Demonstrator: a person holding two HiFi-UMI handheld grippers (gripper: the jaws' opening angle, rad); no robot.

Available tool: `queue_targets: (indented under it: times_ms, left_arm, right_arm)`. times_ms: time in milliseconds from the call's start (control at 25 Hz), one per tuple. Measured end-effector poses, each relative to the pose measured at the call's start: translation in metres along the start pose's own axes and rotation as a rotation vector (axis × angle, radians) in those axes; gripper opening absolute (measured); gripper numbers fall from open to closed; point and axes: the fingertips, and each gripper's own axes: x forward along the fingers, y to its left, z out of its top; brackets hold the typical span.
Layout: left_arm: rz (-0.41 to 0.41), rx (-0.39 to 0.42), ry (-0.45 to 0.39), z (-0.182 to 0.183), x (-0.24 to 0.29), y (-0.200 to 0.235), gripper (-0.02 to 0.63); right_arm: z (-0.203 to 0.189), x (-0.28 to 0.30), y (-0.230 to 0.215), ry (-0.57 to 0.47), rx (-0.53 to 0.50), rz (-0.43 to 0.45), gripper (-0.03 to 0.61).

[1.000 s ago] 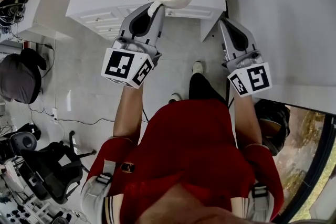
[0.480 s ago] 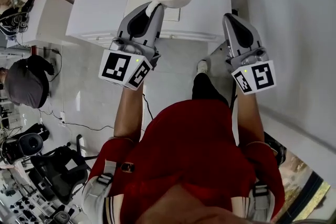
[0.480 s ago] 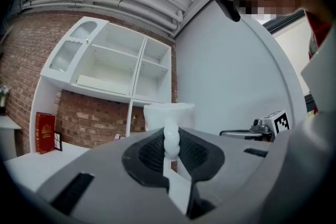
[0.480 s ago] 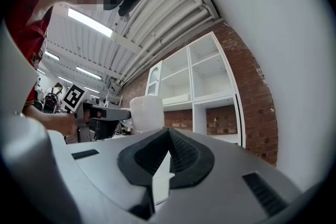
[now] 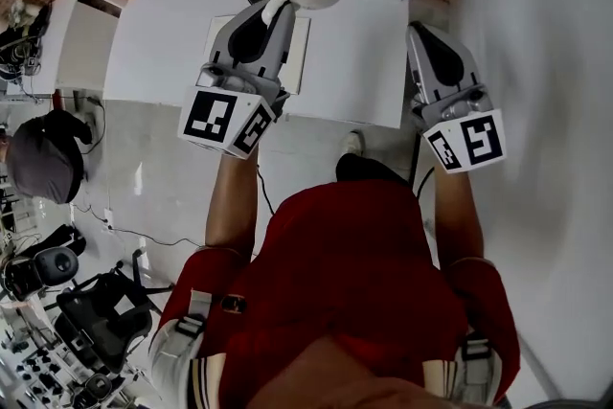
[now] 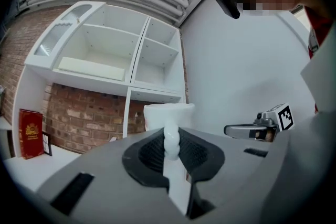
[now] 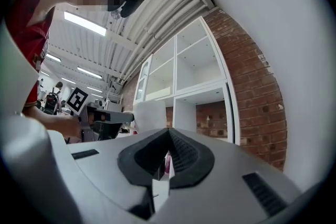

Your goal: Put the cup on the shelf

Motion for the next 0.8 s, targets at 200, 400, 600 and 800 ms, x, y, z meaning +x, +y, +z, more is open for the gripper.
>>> queue_targets:
  times_ms: [200,400,600,800]
  left_arm:
    - [0.036,0.010,0.006,-0.003,0.061,0.014,0.048]
    - [0.064,0.029,0.040,-0.007,0.104,0.027,0.048]
    - [0.076,0.038,0.059,-0.012,0.130,0.039,0.048]
    - [0.070,0.038,0.070,-0.018,0.147,0.052,0.048]
  right_arm:
    - [-0.002,0.020,-0.053,-0.011,0.007,0.013,-0.003]
    - [-0.007,0.036,-0.085,-0.021,0.027,0.025,-0.003]
    - [-0.012,0.048,-0.098,-0.027,0.042,0.029,-0.003]
    - [-0.014,0.055,-0.102,-0.025,0.037,0.010,-0.003]
